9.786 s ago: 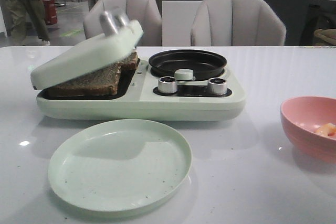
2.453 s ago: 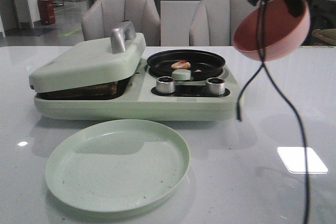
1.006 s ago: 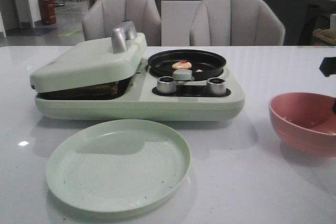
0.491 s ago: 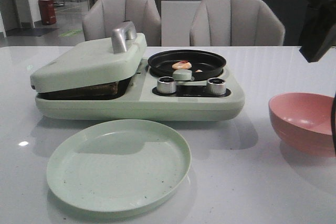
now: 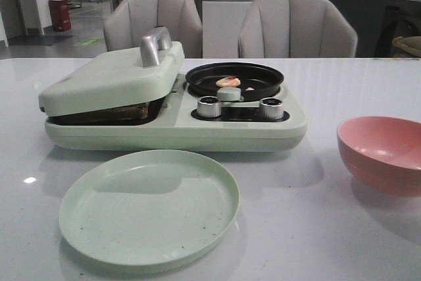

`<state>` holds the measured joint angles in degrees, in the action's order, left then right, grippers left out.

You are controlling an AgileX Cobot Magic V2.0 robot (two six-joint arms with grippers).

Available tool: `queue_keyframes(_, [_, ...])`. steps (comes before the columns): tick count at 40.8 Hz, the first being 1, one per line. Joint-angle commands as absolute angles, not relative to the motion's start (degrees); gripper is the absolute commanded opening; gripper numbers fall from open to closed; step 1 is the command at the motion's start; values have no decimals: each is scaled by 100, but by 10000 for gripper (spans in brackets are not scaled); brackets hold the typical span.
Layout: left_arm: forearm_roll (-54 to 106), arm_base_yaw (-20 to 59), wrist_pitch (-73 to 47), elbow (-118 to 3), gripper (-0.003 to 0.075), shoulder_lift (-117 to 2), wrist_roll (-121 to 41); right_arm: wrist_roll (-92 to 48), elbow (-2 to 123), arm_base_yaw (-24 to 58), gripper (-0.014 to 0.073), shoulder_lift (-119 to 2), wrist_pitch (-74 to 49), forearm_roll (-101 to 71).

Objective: Make breakfast with bread and shrimp

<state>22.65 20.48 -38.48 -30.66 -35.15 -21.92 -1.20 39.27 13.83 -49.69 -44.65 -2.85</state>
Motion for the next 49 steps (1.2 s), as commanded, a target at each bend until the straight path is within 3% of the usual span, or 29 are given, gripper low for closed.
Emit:
queue_keyframes(1, [2391, 2098, -3462, -3234, 101, -3516, -2164, -99, 4075, 1378, 472, -4535, -4414, -218])
queue_keyframes(12, [2391, 2098, -3462, -3234, 101, -3516, -2164, -99, 3873, 1378, 438, -3545, -4524, -218])
queue_keyframes(27, [2403, 2098, -3485, -3234, 101, -3516, -2164, -99, 3799, 1378, 30, -3244, -4656, -223])
queue_keyframes(40, [2332, 2057, -3193, -3181, 102, -3552, -2139, -99, 3753, 1378, 35, -3244, -4338, -232])
queue_keyframes(49, [2320, 1422, -2979, -3158, 102, -3561, -2116, -99, 3753, 1378, 35, -3244, -4314, -224])
